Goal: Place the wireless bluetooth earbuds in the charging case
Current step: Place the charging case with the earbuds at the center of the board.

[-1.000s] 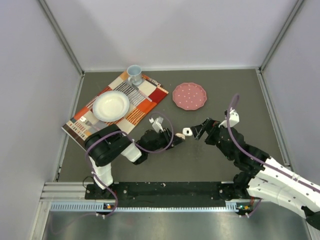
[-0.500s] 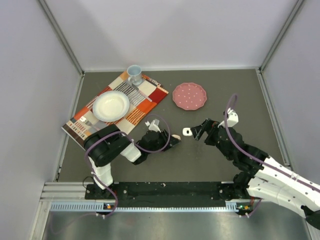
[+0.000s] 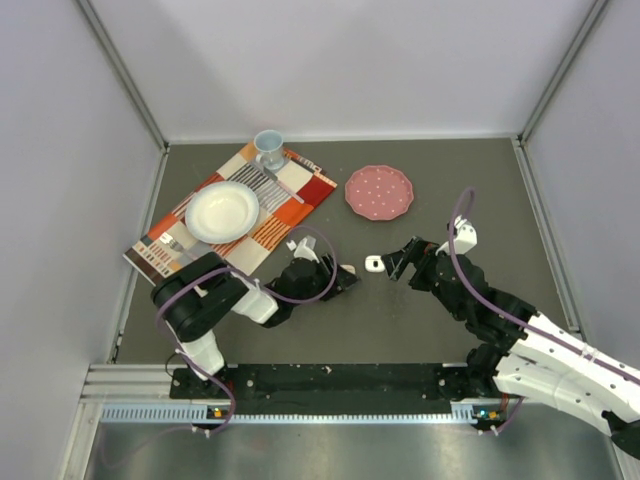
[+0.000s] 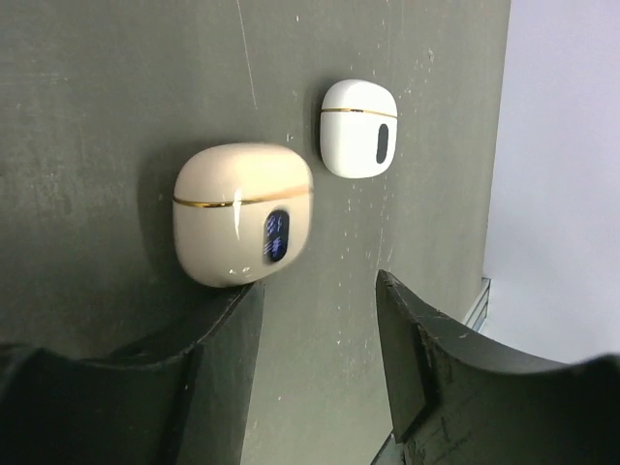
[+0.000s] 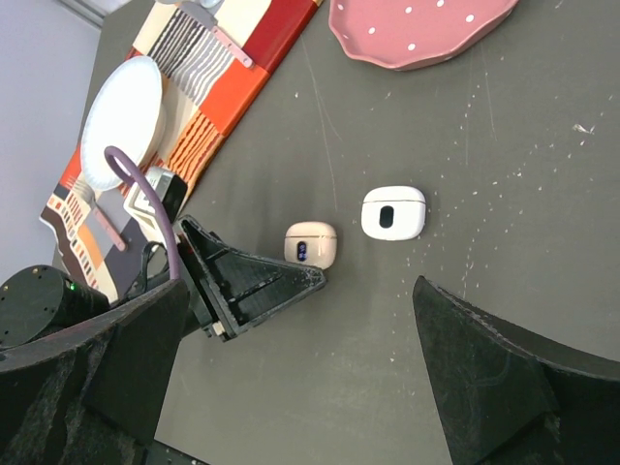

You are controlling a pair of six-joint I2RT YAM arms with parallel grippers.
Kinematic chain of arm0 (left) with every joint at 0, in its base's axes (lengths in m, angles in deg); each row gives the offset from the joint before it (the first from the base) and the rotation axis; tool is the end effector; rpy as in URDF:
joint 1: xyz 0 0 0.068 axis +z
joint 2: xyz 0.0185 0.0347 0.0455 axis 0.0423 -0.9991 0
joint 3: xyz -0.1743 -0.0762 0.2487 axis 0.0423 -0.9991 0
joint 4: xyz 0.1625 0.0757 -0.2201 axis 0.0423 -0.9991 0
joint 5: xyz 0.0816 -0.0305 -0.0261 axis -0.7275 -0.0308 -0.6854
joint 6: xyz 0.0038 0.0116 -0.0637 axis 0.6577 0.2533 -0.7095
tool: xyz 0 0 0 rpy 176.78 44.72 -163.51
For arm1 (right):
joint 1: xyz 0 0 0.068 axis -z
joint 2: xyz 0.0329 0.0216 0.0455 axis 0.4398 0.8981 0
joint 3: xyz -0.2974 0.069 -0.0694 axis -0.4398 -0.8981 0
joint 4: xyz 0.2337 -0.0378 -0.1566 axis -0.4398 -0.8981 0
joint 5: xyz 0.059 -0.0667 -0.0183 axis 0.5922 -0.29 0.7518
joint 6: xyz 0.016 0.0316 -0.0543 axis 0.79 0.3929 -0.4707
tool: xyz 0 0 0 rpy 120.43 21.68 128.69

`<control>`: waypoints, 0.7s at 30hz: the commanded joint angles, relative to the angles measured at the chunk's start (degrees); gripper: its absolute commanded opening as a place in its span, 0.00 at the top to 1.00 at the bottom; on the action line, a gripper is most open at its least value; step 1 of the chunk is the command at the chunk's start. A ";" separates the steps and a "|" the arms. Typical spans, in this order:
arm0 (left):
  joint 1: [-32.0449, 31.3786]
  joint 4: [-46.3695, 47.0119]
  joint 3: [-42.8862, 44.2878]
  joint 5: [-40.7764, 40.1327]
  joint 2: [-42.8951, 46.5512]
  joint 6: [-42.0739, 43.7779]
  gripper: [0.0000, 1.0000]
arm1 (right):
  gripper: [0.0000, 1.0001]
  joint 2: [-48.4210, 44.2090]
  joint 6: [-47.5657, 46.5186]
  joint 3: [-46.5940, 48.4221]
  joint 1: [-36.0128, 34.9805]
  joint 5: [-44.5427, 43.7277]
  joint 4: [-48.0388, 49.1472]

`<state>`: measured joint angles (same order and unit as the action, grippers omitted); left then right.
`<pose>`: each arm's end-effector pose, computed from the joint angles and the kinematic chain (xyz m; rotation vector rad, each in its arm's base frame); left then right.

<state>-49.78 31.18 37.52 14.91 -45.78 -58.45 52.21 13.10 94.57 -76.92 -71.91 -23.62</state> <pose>0.2160 -0.2370 0.1221 -0.3919 2.2145 -1.2627 0.1228 0.1136 0.2974 0.2493 1.9602 0.6666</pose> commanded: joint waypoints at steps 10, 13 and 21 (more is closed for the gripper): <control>0.42 -10.61 -1.70 -1.45 8.51 6.42 0.44 | 0.01 -0.75 0.85 0.46 0.55 -1.45 -0.48; 0.24 -15.88 -1.52 -4.15 14.48 10.63 0.33 | 0.01 -0.57 0.24 0.45 0.55 -2.06 -0.56; 0.16 -35.65 0.50 -16.90 35.06 25.65 0.12 | 0.01 1.01 -4.24 1.42 5.02 -1.11 -3.28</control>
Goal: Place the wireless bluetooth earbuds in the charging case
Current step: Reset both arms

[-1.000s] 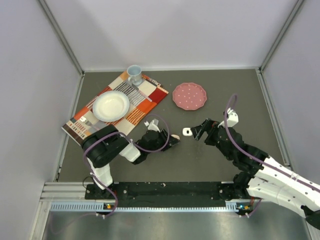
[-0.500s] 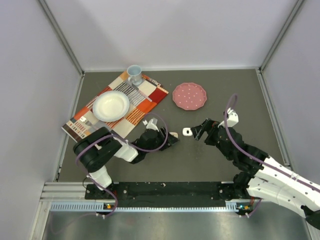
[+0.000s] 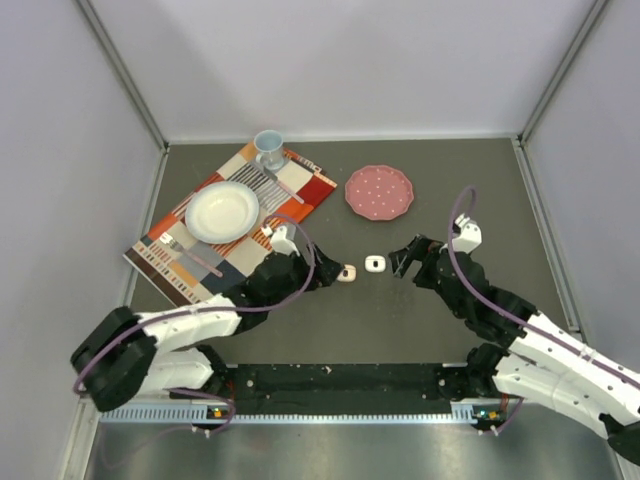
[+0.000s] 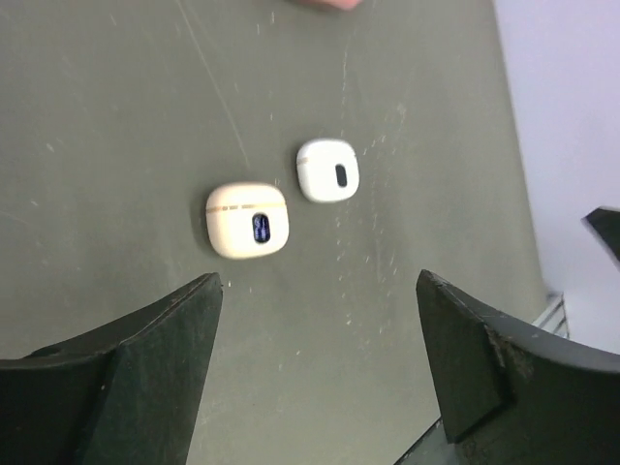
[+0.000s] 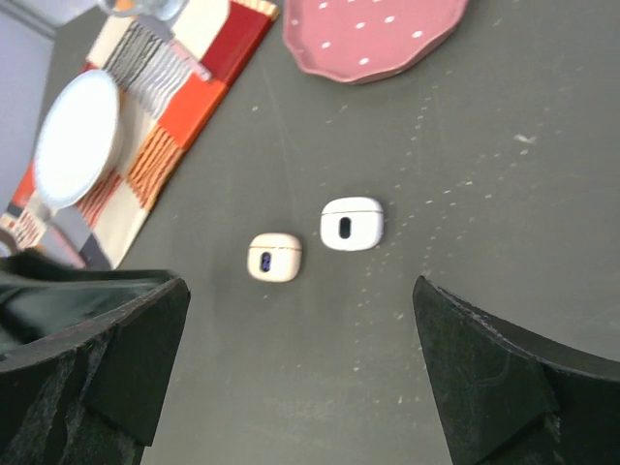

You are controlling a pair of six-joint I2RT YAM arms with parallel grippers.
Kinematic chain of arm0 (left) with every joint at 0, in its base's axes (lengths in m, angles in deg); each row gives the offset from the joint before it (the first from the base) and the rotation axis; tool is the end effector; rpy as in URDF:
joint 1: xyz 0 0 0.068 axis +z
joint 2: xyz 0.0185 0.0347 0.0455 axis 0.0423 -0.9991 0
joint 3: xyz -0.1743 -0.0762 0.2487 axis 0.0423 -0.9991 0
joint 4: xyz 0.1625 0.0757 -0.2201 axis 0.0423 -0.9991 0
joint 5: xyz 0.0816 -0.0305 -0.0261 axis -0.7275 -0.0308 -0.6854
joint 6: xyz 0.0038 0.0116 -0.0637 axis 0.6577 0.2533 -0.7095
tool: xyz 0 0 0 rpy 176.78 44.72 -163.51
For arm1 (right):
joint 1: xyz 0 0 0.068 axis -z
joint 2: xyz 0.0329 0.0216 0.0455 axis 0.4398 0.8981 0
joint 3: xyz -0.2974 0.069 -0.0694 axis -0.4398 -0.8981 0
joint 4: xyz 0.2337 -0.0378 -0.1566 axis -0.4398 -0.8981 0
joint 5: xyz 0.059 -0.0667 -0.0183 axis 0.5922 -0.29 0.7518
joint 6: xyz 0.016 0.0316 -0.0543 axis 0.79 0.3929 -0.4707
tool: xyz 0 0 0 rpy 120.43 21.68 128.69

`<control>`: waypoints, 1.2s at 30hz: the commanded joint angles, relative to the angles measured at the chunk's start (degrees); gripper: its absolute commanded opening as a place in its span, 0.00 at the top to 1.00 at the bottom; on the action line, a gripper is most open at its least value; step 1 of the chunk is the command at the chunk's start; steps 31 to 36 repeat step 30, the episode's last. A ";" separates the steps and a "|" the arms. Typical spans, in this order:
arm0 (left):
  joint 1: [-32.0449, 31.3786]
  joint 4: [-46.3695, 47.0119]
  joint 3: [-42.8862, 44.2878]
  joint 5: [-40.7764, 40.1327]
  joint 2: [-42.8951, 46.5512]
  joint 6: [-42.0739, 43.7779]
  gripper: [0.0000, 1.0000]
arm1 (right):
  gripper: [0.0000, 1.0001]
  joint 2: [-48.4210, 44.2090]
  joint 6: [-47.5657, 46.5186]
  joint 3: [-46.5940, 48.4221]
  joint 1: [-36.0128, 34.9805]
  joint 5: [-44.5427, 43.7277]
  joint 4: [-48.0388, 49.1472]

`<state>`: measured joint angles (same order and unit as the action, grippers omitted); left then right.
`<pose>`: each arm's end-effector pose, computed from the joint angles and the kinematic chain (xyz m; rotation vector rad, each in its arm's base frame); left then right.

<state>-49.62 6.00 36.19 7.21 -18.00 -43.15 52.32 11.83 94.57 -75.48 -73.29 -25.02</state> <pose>0.1865 -0.1939 0.1997 -0.1852 2.1073 -1.0172 0.1256 0.1088 0.2947 0.2601 1.9656 0.5953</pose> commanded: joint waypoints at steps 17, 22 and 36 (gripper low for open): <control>0.09 -35.01 -0.80 -33.65 42.00 26.11 0.01 | 0.01 9.52 -16.94 1.34 33.39 15.76 -2.42; 0.09 -35.80 -1.94 -40.07 46.41 27.88 0.01 | 0.01 8.02 -20.12 -2.08 33.39 2.14 1.88; 0.09 -37.74 -2.03 -44.73 42.46 24.18 0.01 | 0.01 5.21 -27.21 -12.19 33.21 -6.57 20.92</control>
